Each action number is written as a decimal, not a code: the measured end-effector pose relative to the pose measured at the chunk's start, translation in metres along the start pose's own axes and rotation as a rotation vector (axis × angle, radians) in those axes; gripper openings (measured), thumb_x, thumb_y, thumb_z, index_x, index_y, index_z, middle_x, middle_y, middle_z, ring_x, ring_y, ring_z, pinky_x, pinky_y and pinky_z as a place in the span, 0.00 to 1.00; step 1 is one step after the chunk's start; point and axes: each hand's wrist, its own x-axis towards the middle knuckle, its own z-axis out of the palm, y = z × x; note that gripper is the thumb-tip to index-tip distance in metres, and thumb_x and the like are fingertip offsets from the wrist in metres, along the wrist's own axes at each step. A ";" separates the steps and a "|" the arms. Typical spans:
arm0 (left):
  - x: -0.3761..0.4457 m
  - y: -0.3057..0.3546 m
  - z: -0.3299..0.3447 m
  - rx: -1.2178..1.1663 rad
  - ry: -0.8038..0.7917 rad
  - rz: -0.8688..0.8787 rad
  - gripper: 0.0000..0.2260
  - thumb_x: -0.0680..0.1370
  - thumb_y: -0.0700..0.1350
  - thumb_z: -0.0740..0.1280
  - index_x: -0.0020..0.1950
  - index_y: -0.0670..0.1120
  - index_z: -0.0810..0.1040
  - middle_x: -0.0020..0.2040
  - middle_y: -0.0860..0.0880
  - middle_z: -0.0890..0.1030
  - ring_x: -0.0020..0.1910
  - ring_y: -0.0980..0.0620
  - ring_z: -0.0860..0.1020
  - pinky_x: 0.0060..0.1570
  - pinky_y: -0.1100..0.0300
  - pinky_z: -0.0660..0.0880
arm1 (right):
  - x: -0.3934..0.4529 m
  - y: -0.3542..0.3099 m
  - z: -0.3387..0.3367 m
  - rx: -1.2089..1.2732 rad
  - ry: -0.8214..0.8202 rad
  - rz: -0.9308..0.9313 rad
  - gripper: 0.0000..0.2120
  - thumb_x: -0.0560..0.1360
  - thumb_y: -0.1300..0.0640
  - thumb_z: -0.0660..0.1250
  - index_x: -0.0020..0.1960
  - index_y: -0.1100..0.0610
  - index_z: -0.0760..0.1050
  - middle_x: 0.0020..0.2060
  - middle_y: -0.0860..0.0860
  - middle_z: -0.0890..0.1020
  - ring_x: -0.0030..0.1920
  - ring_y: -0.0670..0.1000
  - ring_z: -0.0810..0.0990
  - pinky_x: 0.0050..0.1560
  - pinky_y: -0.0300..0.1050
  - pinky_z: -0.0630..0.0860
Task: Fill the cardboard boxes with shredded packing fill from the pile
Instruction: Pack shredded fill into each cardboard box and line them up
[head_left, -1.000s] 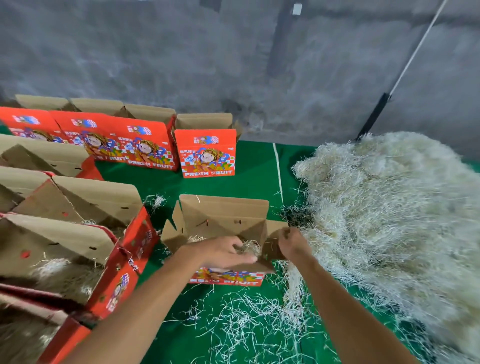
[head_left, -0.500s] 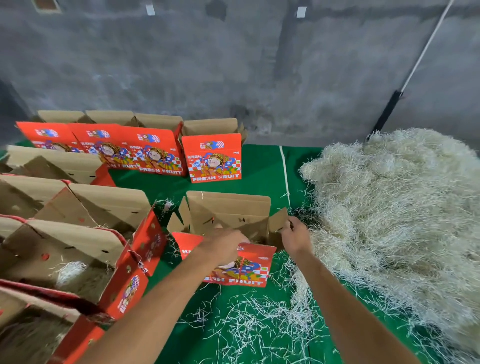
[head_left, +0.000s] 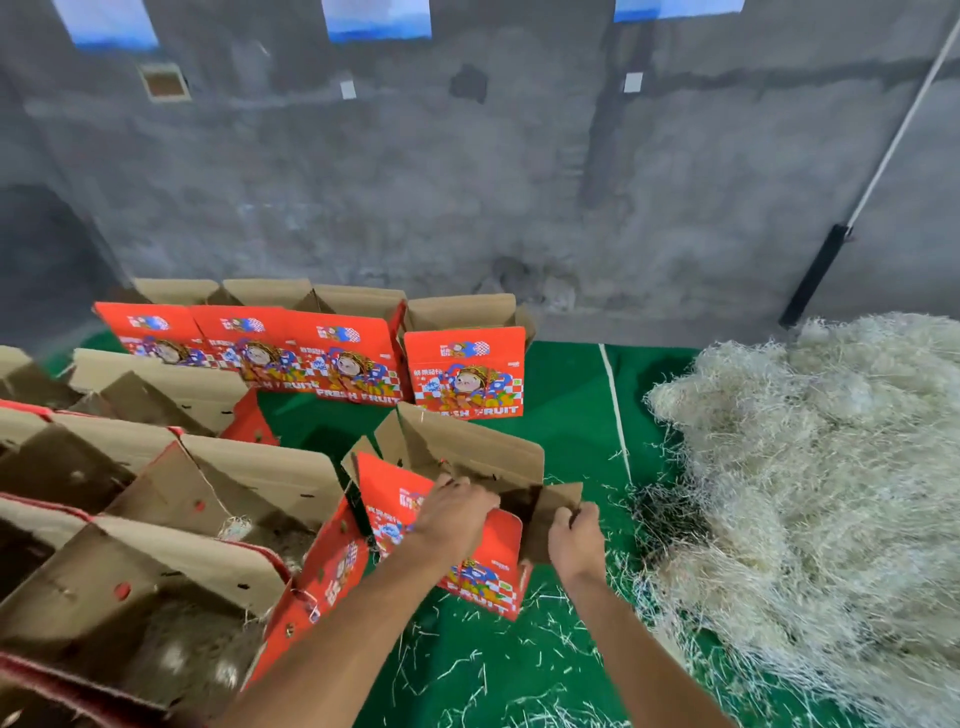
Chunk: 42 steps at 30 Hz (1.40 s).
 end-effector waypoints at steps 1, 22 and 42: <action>0.004 -0.011 0.001 0.016 0.007 -0.010 0.20 0.76 0.32 0.62 0.61 0.51 0.80 0.56 0.48 0.82 0.57 0.48 0.75 0.63 0.53 0.67 | 0.004 -0.005 0.008 -0.003 -0.008 0.002 0.04 0.84 0.56 0.55 0.55 0.57 0.64 0.41 0.50 0.75 0.41 0.50 0.77 0.38 0.44 0.71; 0.043 -0.190 0.000 0.028 -0.093 -0.325 0.09 0.74 0.44 0.68 0.54 0.48 0.83 0.51 0.47 0.84 0.53 0.46 0.81 0.61 0.52 0.73 | 0.040 -0.130 0.193 -0.028 -0.472 -0.116 0.07 0.83 0.56 0.59 0.59 0.57 0.65 0.49 0.54 0.80 0.44 0.52 0.83 0.37 0.43 0.82; 0.064 -0.213 -0.003 -0.289 0.153 -0.376 0.07 0.79 0.47 0.63 0.55 0.49 0.77 0.51 0.48 0.81 0.52 0.45 0.80 0.47 0.54 0.75 | 0.043 -0.186 0.200 -0.259 -0.493 -0.370 0.08 0.83 0.56 0.58 0.56 0.56 0.75 0.47 0.57 0.83 0.46 0.59 0.83 0.46 0.52 0.82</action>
